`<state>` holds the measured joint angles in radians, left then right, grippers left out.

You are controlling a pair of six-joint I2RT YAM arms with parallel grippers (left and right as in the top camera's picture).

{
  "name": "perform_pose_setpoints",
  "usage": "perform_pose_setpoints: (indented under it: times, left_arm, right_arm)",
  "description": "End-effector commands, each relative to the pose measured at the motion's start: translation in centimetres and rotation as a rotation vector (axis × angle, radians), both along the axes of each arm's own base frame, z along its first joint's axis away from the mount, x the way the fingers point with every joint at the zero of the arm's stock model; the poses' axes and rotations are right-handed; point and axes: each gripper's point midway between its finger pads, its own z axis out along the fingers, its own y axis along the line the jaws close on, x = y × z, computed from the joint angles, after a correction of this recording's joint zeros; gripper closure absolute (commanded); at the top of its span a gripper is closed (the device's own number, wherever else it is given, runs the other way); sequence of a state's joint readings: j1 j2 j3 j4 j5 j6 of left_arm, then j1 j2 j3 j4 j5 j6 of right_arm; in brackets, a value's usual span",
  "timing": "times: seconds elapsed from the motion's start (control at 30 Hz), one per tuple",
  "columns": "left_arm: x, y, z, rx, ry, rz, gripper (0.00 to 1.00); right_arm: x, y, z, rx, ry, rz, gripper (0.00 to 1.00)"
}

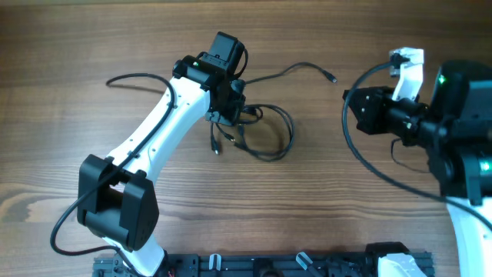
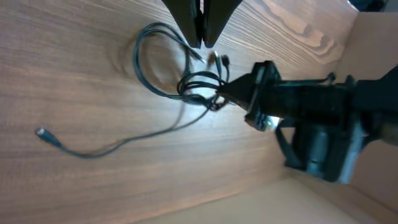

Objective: Untangle cables

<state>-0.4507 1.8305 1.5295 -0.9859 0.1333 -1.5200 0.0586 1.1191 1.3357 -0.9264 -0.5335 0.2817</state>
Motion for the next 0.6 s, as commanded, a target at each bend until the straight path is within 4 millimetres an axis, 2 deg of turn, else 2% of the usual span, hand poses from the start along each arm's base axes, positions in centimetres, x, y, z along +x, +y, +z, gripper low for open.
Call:
perform_pose_setpoints:
  times: [0.0,0.03,0.1,0.23,0.43,0.57]
  left_arm:
    - [0.7,-0.2,1.1,0.08,-0.158,-0.438,0.96]
    - [0.5,-0.8,1.2,0.068,-0.19,-0.565,0.96]
    - [0.5,-1.5,1.4,0.052,-0.224,-0.665,0.96]
    - [0.4,-1.7,1.5,0.048,-0.245,-0.728,0.96]
    - [0.3,-2.4,1.8,0.054,-0.318,-0.929,0.96]
    - [-0.3,-4.6,2.7,-0.049,-0.41,-1.089,0.96]
  right_arm:
    - [1.3,-0.2,-1.8,-0.024,0.055,-0.001,0.91]
    - [1.7,-0.2,-2.5,-0.026,0.082,-0.001,0.89]
    - [2.2,-0.2,-3.2,-0.027,0.104,-0.001,0.87]
    - [3.1,-0.1,-4.3,-0.029,0.131,0.0,0.81]
    - [3.8,-0.1,-4.9,-0.03,0.141,0.0,0.75]
    - [3.8,-0.1,-4.8,-0.04,0.131,0.01,0.61]
